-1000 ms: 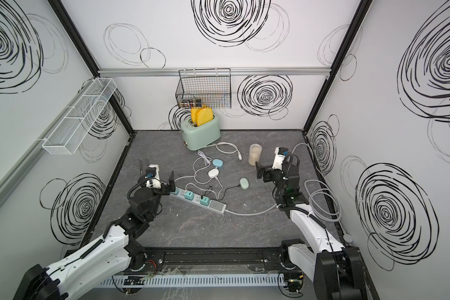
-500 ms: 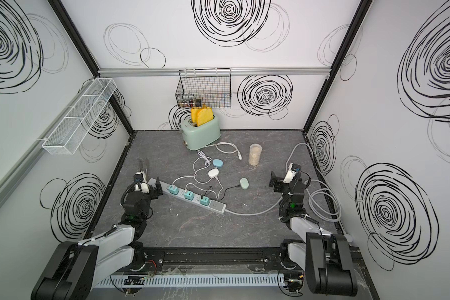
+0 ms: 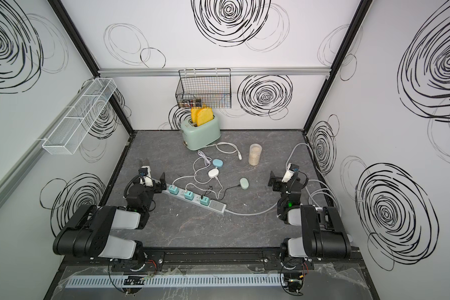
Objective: Charge the bluetooth headset
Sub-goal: Reset both arms
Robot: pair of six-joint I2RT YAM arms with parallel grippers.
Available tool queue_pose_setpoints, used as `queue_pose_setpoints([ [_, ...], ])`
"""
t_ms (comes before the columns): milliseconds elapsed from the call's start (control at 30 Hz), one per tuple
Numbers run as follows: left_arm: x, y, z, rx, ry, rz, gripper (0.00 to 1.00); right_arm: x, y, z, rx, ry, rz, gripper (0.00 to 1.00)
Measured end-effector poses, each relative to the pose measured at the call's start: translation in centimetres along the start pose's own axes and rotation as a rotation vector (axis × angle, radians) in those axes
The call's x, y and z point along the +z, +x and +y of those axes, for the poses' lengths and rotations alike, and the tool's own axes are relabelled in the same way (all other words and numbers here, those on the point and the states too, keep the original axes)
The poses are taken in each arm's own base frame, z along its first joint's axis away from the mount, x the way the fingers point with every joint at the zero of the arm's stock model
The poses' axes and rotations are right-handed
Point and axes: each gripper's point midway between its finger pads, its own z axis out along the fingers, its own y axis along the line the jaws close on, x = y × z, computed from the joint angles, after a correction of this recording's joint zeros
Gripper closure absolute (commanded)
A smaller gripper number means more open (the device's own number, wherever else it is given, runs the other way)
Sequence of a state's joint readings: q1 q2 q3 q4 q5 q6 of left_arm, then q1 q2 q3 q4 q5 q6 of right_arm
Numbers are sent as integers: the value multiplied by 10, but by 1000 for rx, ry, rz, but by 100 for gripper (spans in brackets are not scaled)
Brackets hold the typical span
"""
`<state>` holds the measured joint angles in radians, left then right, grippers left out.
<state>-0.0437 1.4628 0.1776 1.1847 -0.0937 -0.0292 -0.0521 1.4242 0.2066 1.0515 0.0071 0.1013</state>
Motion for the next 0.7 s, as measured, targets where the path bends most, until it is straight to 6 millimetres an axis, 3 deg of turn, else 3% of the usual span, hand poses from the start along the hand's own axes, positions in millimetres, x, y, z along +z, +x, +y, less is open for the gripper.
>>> queue_pose_setpoints([
  [167,4,-10,-3,4,10,-23,4,5,6,3,-12,-11,11,2],
  [700,4,-10,-5,14,14,-25,4,9,-3,14,-43,-34,-13,2],
])
